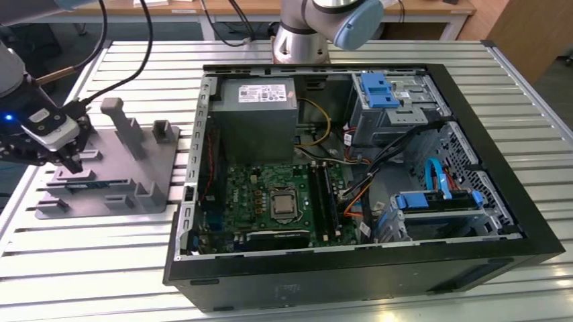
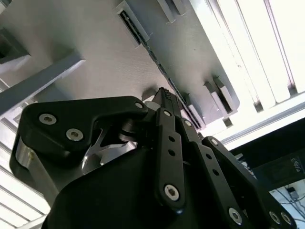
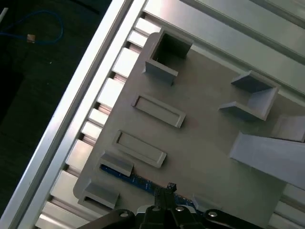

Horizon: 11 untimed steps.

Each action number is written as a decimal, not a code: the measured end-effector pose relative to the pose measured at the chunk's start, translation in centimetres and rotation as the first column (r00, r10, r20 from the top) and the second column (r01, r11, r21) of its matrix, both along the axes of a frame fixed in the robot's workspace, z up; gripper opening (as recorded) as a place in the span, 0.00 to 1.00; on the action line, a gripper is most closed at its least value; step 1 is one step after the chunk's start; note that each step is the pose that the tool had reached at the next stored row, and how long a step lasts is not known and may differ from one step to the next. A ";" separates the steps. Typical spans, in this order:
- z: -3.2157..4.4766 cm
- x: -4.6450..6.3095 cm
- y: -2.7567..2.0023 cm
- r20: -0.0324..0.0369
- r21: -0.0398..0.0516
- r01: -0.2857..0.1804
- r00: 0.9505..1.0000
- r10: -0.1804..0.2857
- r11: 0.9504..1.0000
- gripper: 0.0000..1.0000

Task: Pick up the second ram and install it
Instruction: 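Pick up the second ram and move it above second insertion slot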

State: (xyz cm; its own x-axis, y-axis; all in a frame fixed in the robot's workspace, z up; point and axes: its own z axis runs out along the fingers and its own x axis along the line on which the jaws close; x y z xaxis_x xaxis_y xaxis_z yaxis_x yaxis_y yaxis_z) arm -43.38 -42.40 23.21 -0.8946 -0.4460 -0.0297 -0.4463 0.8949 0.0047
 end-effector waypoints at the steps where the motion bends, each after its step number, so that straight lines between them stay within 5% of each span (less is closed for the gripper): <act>1: 0.00 0.0 0.00 0.000 0.000 -0.014 1.000 0.014 1.000 0.10; 6: -0.01 0.0 0.00 0.000 0.000 -0.084 0.996 0.084 0.996 0.10; 11: -0.02 0.0 0.00 0.000 0.000 -0.157 0.988 0.157 0.988 0.10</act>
State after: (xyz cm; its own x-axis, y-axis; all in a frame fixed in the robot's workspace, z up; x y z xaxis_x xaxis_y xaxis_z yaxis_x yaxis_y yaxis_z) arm -43.38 -42.40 23.19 -0.8136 -0.5806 -0.0297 -0.5810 0.8139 0.0046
